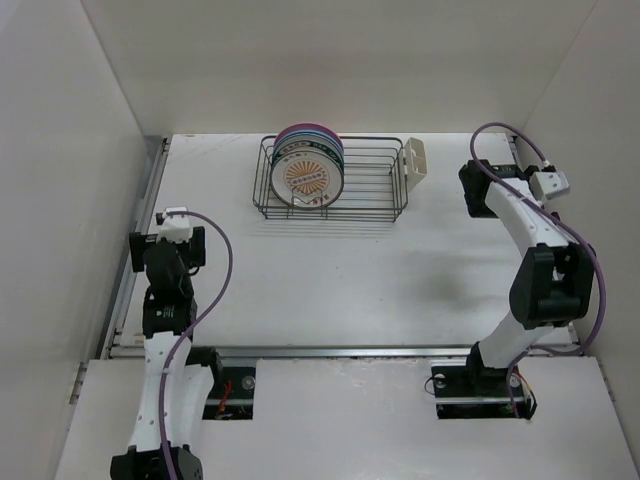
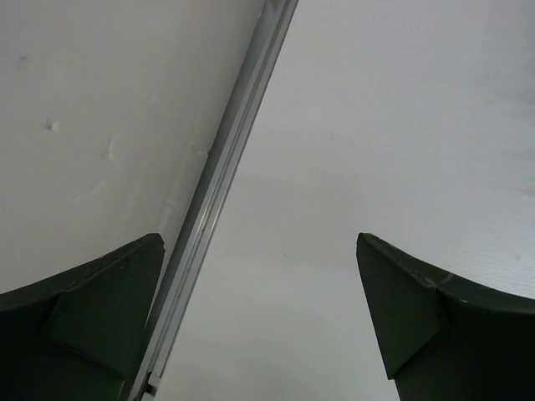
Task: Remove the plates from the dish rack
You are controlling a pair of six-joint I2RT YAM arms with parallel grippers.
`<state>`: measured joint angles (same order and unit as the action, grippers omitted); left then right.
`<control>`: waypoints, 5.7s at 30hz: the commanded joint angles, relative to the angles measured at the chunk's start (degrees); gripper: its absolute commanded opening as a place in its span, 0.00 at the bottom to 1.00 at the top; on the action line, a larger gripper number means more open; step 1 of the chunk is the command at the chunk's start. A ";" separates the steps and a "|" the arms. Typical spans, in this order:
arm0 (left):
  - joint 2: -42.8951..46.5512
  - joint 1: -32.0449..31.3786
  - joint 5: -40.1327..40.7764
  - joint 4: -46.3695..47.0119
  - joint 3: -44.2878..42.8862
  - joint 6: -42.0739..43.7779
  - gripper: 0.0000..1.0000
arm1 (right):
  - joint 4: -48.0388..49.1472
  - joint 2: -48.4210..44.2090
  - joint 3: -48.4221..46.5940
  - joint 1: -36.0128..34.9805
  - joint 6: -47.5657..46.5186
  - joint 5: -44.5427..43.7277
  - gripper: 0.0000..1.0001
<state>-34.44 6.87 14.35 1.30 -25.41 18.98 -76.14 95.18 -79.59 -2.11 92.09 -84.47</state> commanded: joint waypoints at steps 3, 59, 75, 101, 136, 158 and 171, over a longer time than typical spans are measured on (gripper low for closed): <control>0.69 0.42 -2.23 -5.34 -3.95 -2.36 1.00 | -3.05 -1.04 -1.27 -0.44 -1.13 -8.35 1.00; -78.67 -10.12 -37.73 -42.09 -82.61 -12.04 0.41 | 55.84 25.05 -38.09 -27.07 -96.31 98.18 0.44; -89.75 -13.20 -33.51 -41.29 -86.39 -17.75 0.00 | 55.75 28.39 -38.88 -26.54 -96.93 93.60 0.43; -88.00 -13.20 -34.65 -39.01 -83.06 -30.41 0.00 | 70.43 16.19 -34.49 -27.77 -99.29 83.51 0.00; -83.70 -13.72 -33.07 -39.88 -86.21 -23.91 0.24 | 50.83 16.80 -9.88 -36.12 -92.80 101.78 0.08; -84.48 -20.32 -28.24 -25.31 -91.49 0.62 0.60 | 50.47 3.70 -13.67 -27.69 -81.29 99.15 0.69; -89.67 -20.85 -33.25 -27.05 -95.18 -0.53 0.41 | 51.18 -2.10 -9.79 -23.21 -76.90 84.57 0.71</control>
<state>-124.97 -13.52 -15.35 -25.12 -117.89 18.98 -27.46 97.21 -89.34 -26.92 12.34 7.31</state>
